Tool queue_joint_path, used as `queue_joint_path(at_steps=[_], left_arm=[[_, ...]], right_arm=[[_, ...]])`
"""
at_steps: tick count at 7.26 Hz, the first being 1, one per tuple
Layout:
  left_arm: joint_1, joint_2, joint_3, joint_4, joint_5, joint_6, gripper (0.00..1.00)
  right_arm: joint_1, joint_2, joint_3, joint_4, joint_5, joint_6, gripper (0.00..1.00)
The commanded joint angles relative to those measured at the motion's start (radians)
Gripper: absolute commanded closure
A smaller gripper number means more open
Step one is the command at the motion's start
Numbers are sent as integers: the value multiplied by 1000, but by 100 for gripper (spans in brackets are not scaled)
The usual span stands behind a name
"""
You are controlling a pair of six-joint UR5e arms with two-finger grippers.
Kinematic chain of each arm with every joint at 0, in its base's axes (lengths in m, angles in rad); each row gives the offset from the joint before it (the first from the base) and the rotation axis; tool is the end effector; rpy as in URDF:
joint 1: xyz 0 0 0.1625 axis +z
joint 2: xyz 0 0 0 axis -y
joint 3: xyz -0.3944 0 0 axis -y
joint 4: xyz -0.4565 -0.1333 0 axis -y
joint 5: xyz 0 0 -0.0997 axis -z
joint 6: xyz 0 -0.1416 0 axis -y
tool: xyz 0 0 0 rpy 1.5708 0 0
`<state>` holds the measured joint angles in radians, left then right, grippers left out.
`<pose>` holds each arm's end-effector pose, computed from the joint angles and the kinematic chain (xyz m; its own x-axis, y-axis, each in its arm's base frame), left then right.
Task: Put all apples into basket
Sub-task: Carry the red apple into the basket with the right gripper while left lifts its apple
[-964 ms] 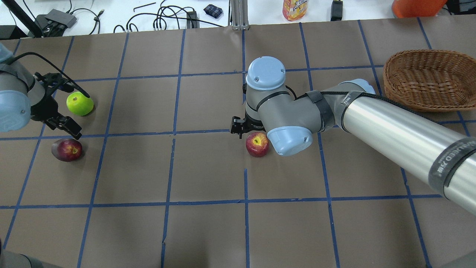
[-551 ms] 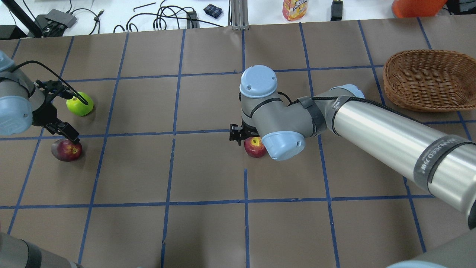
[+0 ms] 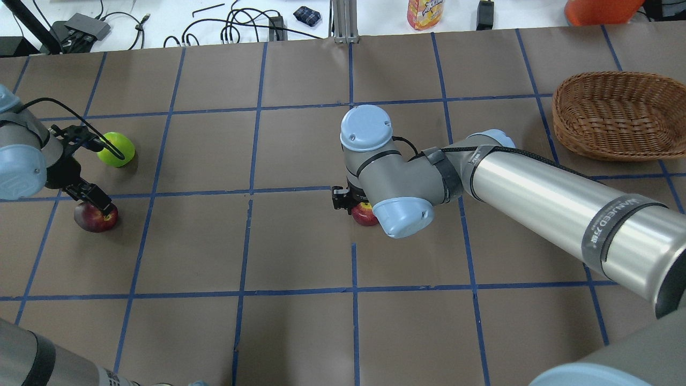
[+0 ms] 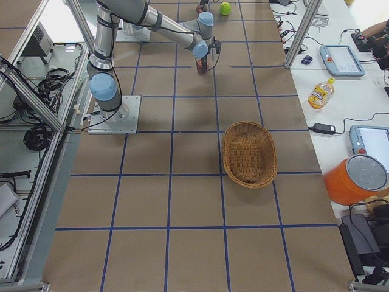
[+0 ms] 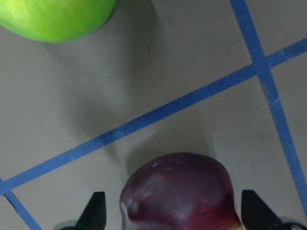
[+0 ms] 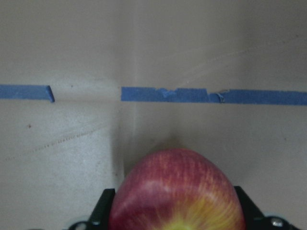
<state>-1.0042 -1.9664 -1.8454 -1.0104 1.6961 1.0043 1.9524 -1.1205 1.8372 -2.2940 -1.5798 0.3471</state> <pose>0.2210 -0.5628 0.0923 -0.9034 0.4280 0.0258 0.4262 0.8897 0.1636 0.3521 -0.5230 0.0768 -0.9994 -0.0344 0.0063 -0.0345 0.9994 -0.0092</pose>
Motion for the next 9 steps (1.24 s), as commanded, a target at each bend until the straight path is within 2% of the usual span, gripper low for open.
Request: queue_joint_path(at_steps=[1, 2, 3, 4, 5, 7, 8, 9], left_arm=[[1, -32, 4, 4, 1, -3, 0], [3, -43, 5, 13, 2, -7, 0], [3, -36, 14, 12, 5, 5, 59], [-2, -5, 15, -2, 5, -36, 100], [-11, 16, 17, -8, 5, -50, 100], [-58, 38, 41, -33, -12, -152, 100], [-182, 64, 50, -36, -16, -241, 100], [-297, 81, 52, -37, -25, -350, 100]], right_arm=[[-44, -27, -21, -8, 3, -13, 49], [-126, -86, -54, 74, -2, -17, 49], [-267, -134, -97, 172, -3, -83, 49], [-411, -169, -117, 201, -3, -313, 51], [-543, -173, -130, 186, 9, -552, 57], [-760, -139, -168, 148, 59, -704, 60], [-853, -69, -205, 113, 76, -869, 60], [-947, -5, -255, 116, 171, -976, 64]])
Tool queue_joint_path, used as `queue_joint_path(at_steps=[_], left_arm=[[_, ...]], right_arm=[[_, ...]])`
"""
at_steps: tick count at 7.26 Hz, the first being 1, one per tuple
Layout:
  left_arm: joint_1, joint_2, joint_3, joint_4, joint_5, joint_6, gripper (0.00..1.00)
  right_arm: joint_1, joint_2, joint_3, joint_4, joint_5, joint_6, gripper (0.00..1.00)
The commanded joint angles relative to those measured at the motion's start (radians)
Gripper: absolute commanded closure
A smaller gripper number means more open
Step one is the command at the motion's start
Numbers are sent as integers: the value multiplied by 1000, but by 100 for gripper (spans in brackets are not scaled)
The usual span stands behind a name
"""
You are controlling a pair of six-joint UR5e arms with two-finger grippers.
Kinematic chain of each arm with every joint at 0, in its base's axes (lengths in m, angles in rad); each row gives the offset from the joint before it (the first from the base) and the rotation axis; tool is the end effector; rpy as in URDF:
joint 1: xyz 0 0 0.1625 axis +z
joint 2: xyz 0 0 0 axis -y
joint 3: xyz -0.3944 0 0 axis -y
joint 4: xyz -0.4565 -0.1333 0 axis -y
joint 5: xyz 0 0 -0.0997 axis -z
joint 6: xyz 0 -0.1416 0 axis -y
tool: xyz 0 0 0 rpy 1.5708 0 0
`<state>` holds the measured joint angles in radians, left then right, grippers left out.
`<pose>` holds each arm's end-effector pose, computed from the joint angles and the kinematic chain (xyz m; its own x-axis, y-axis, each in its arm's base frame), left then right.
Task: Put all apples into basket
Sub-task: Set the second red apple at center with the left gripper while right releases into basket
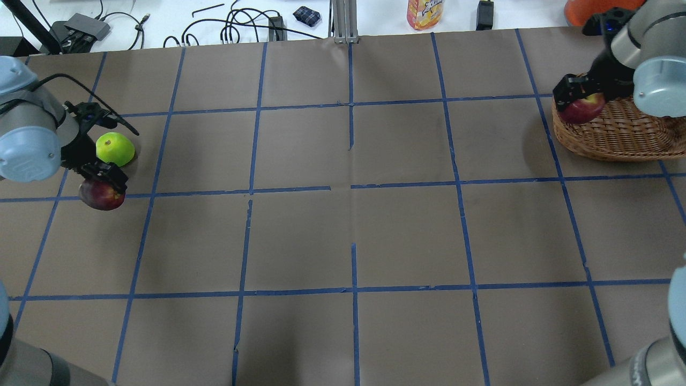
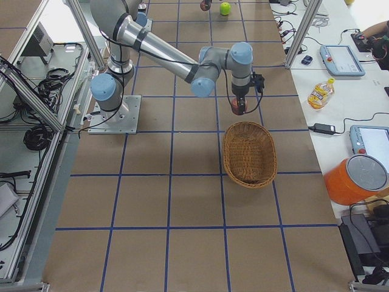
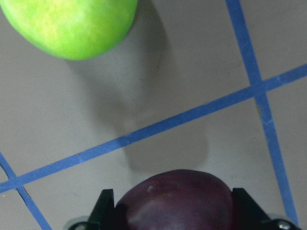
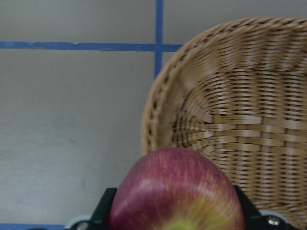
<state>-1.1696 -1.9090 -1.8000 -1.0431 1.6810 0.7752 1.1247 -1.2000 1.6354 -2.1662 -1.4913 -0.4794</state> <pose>0.1298 -0.6074 0.1446 -0.9279 0.3694 -0.0507 0.3629 0.9259 0.1053 -0.1620 -0.6738 0.2141 -0.9992 -0.0393 0.0039 -0.0394 0.9833 -0.1775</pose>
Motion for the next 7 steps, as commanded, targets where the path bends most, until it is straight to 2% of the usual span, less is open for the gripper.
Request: queue_joint_path(at_steps=[1, 3, 4, 5, 6, 7], left_arm=[[-227, 37, 10, -3, -80, -272, 100], [-486, 28, 39, -50, -161, -710, 100], [-604, 4, 85, -48, -171, -850, 100], [-689, -17, 109, -38, -263, -919, 100], [-746, -45, 97, -2, -279, -1024, 100], [-790, -88, 106, 105, -282, -1133, 100]], right_arm=[[-165, 138, -101, -18, 120, -247, 64], [-221, 242, -201, -33, 120, -364, 63], [-236, 253, -216, -14, 111, -366, 54], [-253, 254, -213, -12, 118, -369, 12], [-255, 252, -212, -11, 118, -375, 0], [-253, 232, -210, 11, 111, -380, 0]])
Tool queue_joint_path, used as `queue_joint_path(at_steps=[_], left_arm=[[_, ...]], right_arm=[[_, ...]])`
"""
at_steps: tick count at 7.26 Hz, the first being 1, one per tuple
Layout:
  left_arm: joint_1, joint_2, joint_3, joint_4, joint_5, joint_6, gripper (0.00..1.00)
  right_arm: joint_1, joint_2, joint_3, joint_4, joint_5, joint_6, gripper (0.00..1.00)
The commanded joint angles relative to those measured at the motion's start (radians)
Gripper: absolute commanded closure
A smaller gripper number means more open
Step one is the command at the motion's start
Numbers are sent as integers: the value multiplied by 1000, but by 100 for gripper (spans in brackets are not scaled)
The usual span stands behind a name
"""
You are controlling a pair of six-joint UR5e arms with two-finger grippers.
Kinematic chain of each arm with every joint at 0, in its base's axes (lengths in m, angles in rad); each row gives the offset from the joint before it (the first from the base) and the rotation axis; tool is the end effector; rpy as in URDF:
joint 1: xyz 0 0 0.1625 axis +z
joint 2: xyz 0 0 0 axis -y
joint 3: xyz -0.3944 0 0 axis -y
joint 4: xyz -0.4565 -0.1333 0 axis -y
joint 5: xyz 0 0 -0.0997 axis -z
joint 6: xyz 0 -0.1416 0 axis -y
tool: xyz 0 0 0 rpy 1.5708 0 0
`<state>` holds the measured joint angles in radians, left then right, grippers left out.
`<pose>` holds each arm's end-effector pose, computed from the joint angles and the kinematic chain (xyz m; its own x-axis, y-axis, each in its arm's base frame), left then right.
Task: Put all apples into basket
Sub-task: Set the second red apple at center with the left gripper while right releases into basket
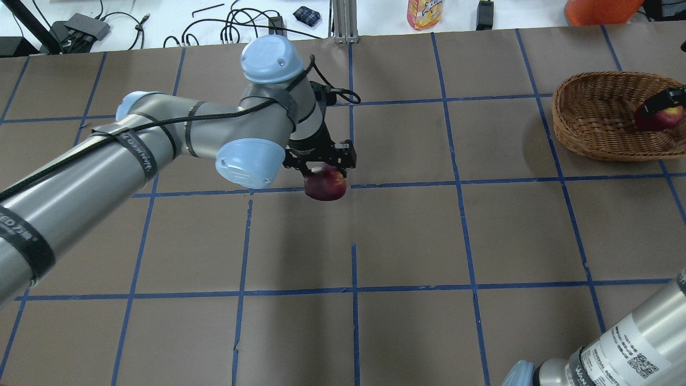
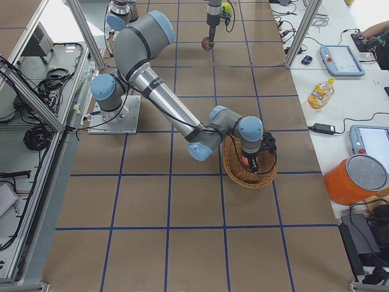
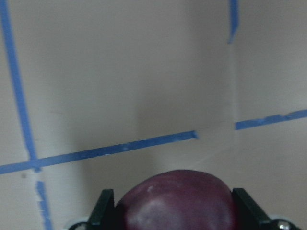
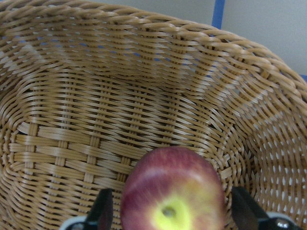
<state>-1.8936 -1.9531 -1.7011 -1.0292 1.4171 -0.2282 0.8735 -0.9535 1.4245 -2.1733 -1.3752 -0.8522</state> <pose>-0.3527 -0.5660 0.1676 -0.9832 0.0950 0.1556 0.0972 0.9952 0.0064 -0.3597 -0.6798 0.1523 -0.9850 -0.1702 -0.0281 -0.1593 0.9597 -0.2314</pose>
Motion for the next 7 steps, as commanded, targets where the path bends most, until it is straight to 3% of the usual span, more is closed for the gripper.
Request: queue_joint_path(at_steps=[1, 2, 3, 4, 6, 7], left_arm=[[-90, -81, 0, 134, -11, -204, 100], [-102, -98, -6, 136, 3, -203, 100], [-113, -110, -14, 136, 31, -220, 17], [-120, -110, -26, 140, 86, -232, 0], [-87, -83, -8, 99, 79, -224, 0], [-3, -43, -5, -10, 86, -205, 0]], right_arm=[[-1, -54, -9, 123, -11, -2, 0], [11, -112, -3, 192, -12, 1, 0], [47, -138, -3, 327, 4, 7, 0], [127, -166, -6, 386, 1, 37, 0], [285, -247, 39, 469, -10, 280, 0], [380, -299, 98, 458, -15, 409, 0]])
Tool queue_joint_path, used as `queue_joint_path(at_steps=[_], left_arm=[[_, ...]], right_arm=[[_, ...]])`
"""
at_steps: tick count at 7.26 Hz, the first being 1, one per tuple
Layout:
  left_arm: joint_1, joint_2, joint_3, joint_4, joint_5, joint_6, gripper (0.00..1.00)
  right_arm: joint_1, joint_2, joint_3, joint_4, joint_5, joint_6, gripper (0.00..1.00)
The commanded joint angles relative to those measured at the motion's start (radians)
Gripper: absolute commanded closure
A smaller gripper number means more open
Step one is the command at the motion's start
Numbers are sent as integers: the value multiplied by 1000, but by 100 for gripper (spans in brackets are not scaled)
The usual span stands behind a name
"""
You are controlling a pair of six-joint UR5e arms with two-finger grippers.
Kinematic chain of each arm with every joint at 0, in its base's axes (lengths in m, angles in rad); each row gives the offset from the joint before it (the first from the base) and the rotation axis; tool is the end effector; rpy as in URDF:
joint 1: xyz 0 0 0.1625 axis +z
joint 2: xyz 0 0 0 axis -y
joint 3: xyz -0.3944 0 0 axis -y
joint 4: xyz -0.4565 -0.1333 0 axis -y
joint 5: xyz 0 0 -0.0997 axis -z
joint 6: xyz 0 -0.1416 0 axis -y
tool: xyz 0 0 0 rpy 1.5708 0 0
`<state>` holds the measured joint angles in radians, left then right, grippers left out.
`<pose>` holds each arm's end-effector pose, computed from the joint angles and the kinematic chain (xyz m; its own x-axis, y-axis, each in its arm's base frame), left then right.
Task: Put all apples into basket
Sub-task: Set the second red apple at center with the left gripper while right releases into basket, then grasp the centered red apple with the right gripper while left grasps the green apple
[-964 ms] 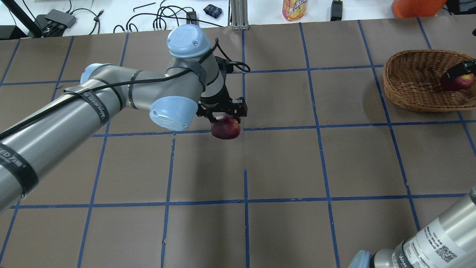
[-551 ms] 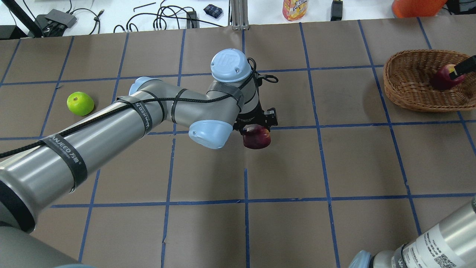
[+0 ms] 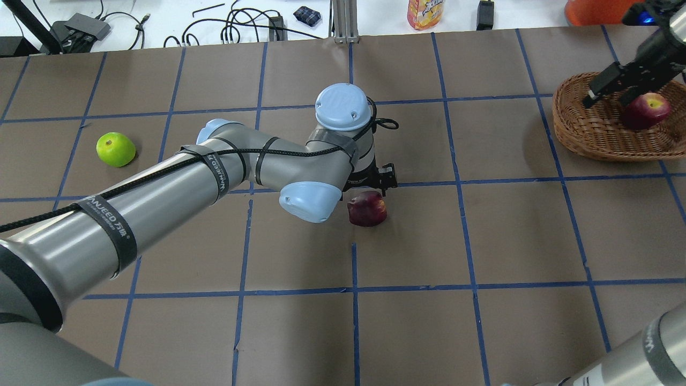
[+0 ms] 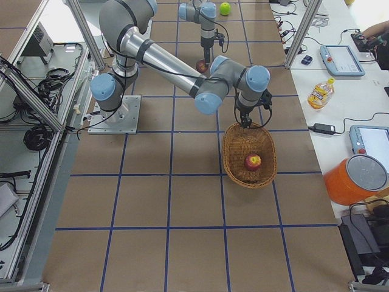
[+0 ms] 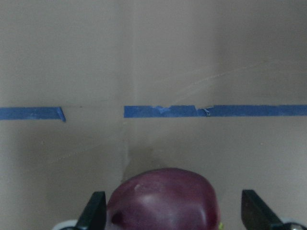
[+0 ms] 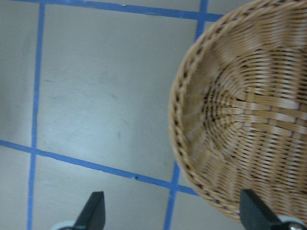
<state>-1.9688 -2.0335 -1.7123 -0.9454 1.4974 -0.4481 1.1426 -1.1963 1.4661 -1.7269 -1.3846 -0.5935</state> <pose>-0.3861 -0.5476 0.1170 -0.9959 -0.0496 0.0753 -0.0488 0.9987 0.0127 -0.1321 -0.6735 0.2583 -0.9646 -0.1514 -0.2159 -0.1531 0.9882 -0.0088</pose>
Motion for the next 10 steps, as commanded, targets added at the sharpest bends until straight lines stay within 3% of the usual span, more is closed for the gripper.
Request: queue_joint_path(at_steps=[1, 4, 5, 6, 7, 10], left_arm=[[187, 83, -1, -123, 7, 189, 0], [550, 122, 11, -134, 18, 779, 0], [642, 115, 26, -124, 114, 959, 0], [721, 80, 77, -110, 141, 1161, 0], [773, 38, 123, -108, 144, 1221, 0], [862, -81, 197, -107, 139, 1249, 0]], right_arm=[[197, -118, 135, 4, 2, 328, 0], [540, -170, 342, -300, -37, 746, 0], [622, -163, 390, -424, -103, 795, 0], [658, -149, 442, -474, -103, 858, 0], [684, -134, 468, -559, -103, 927, 0], [792, -25, 454, -669, -105, 1078, 0]])
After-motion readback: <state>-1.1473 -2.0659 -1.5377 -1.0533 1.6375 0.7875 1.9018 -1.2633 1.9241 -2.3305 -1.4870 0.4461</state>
